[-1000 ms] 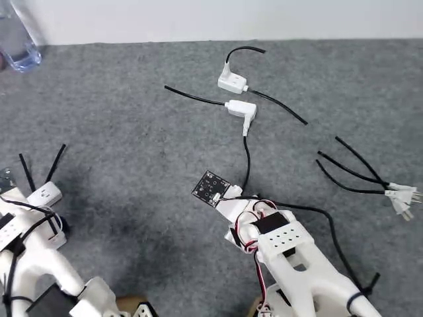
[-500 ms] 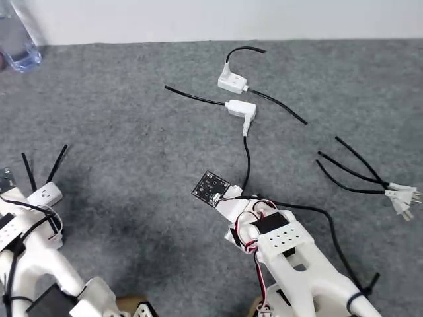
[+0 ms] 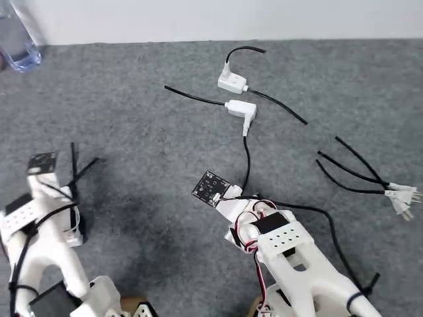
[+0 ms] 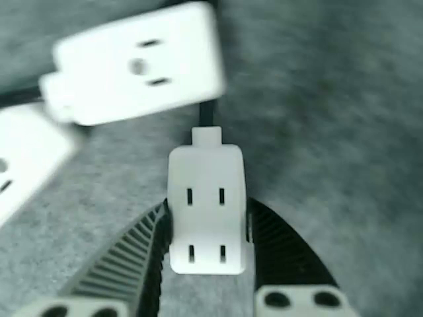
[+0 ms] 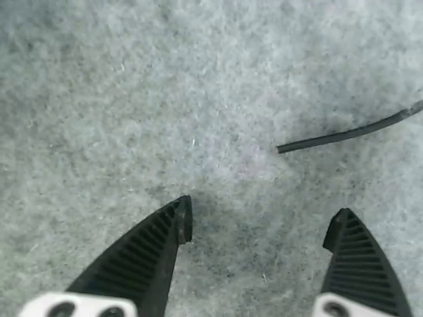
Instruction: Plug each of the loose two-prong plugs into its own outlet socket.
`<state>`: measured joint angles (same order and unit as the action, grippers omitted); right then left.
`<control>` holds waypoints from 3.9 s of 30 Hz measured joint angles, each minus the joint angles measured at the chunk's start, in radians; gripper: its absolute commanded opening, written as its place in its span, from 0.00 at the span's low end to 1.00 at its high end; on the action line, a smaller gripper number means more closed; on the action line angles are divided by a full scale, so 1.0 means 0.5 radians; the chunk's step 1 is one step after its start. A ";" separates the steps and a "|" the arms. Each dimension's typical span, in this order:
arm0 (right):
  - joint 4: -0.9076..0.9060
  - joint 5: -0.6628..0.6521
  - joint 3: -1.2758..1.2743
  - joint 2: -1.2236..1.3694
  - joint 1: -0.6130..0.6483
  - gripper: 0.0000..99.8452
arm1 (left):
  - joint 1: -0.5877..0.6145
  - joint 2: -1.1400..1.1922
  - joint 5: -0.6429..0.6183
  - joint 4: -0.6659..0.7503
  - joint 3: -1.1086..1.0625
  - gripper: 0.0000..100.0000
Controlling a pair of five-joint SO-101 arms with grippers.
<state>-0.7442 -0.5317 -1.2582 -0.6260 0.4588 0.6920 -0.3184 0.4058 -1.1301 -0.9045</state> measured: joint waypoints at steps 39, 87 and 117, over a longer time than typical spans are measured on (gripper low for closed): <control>0.684 0.540 0.000 -0.009 -1.237 0.32 | -2.157 0.249 0.301 -0.187 0.804 0.01; 0.847 0.804 0.000 -0.009 -1.491 0.32 | -2.452 0.847 0.859 0.249 0.687 0.01; 0.847 0.761 0.000 -0.009 -1.442 0.32 | -2.381 0.961 0.681 -0.559 1.623 0.28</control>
<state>-0.3207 -0.1511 -1.2582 -0.6306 -0.2624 -0.4987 0.1619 0.7465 -1.4093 -0.0928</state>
